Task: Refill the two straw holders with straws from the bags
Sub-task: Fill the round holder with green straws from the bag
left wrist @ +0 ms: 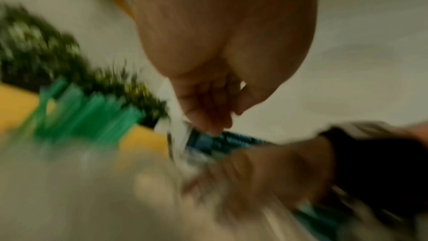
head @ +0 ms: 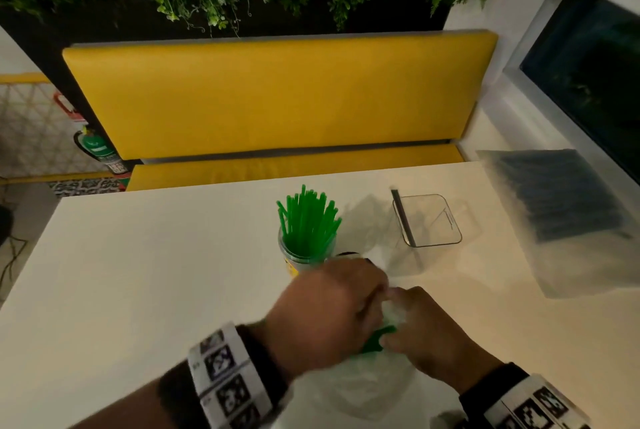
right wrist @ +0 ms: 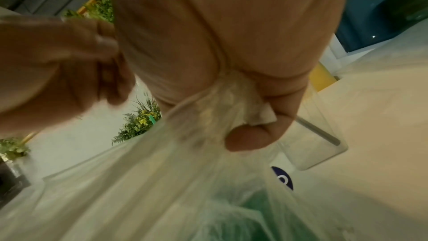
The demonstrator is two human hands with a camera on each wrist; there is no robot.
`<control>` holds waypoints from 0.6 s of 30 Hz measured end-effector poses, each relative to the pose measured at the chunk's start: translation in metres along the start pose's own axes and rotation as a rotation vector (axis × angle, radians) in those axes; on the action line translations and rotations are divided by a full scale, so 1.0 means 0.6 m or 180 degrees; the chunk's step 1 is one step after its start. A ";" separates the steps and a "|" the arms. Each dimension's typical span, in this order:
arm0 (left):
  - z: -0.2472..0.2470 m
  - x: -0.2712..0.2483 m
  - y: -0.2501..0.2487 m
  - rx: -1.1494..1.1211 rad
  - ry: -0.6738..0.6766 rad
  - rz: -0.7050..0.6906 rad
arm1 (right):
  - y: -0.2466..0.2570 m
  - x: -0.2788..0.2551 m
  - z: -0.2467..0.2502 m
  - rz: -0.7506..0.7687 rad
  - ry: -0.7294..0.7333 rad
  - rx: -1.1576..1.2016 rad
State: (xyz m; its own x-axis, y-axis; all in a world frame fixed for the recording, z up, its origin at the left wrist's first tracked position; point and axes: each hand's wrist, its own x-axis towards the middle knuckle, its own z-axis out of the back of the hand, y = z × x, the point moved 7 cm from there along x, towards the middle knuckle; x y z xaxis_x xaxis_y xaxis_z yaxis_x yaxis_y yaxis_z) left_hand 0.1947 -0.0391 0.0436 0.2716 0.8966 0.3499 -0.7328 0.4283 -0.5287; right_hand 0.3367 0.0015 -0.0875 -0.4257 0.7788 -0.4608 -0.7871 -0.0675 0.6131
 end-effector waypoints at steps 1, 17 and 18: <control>-0.049 -0.020 -0.007 -0.0121 0.0576 0.0244 | -0.006 0.007 -0.006 0.0155 -0.0002 -0.0069; -0.246 -0.089 0.097 0.0941 0.2173 0.1321 | 0.031 -0.026 -0.016 0.0559 0.0231 0.0289; -0.254 -0.091 0.097 0.1029 0.2312 0.1339 | 0.029 -0.026 -0.014 0.0589 0.0172 0.0304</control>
State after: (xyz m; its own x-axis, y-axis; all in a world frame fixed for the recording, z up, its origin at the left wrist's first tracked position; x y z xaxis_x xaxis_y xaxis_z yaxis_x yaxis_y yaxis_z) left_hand 0.2324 -0.0461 -0.1239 0.1882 0.8695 -0.4567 -0.9708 0.0941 -0.2208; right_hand 0.3261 -0.0170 -0.0753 -0.5843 0.7239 -0.3669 -0.6485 -0.1447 0.7473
